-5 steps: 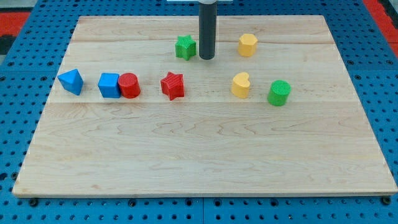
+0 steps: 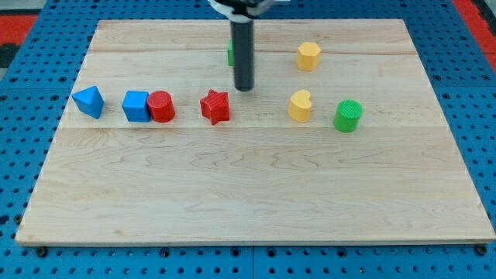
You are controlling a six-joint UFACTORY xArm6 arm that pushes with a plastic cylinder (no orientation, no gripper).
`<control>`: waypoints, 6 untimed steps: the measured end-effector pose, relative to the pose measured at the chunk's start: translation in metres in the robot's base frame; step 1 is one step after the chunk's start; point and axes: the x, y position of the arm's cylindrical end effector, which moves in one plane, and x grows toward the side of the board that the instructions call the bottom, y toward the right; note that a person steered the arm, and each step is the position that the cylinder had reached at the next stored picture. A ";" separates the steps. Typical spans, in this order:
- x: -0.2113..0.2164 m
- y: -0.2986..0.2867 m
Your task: Slide the yellow heart above the green circle
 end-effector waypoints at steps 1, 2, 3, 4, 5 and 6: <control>0.044 0.005; 0.055 0.047; 0.011 0.103; 0.020 0.116; 0.029 0.156; -0.014 0.184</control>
